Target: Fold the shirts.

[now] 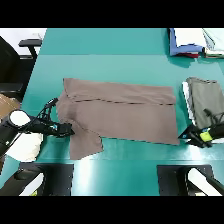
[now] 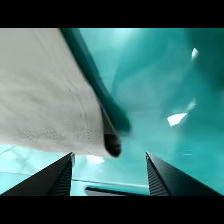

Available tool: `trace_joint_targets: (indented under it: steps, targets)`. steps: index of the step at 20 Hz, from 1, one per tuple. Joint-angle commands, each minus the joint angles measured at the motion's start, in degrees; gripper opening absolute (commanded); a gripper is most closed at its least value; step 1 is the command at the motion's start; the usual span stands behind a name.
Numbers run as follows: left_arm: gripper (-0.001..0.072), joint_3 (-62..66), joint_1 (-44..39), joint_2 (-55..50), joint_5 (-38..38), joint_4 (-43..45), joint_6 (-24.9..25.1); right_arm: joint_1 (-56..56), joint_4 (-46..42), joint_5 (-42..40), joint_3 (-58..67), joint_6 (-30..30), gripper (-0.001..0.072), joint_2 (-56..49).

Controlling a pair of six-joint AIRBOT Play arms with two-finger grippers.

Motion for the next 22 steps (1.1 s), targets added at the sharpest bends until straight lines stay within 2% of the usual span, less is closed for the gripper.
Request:
trace_joint_targets:
  steps: [1, 4, 5, 7, 8, 9, 14, 17, 20, 22]
  targets:
    - [0.0022, 0.2, 0.0, 0.3, -0.4, 0.0, 0.0, -2.0, 7.8, -4.8, -8.4, -2.1, 0.0500, 0.7]
    - [0.0023, 0.2, 0.0, 0.2, 0.6, 0.1, 0.0, -2.0, 9.1, -7.1, -8.1, -2.3, 0.0467, 0.8]
    - [0.0023, 0.2, 0.0, 0.2, 0.7, 0.1, 0.0, -2.0, 9.0, -7.2, -7.7, -2.3, 0.0432, 0.8]
    - [0.0022, 0.2, 0.0, 0.2, 0.7, 0.2, 0.0, -2.0, 9.1, -7.2, -6.7, -3.8, 0.0150, 0.8]
    - [0.0021, 0.3, 0.0, 0.3, 0.0, 0.3, 0.0, -2.0, 9.0, -6.9, -6.0, -4.2, 0.0060, 0.8]
    - [0.0020, 0.6, 0.0, 0.3, -1.2, 0.6, 0.0, -2.0, 8.9, -6.3, -5.1, -4.3, 0.0023, 0.8]
    - [0.0019, 2.6, 0.0, 2.4, -8.9, 3.0, -0.5, -2.0, 3.7, 1.9, 2.1, -4.6, 0.0020, 3.6]
    - [0.0018, 3.0, 0.0, 9.5, -12.9, 3.6, -4.0, -2.0, -0.3, 6.6, 4.5, -4.3, 0.0020, 10.4]
    - [0.0019, 6.3, 0.0, 11.8, -17.2, 3.4, -5.0, -0.3, -0.5, 5.7, 7.1, -1.5, 0.0019, 14.9]
    - [0.0019, 9.8, 0.0, 10.6, -14.6, 4.0, -4.8, 4.9, -0.5, 3.0, 10.8, -0.9, 0.0019, 13.8]
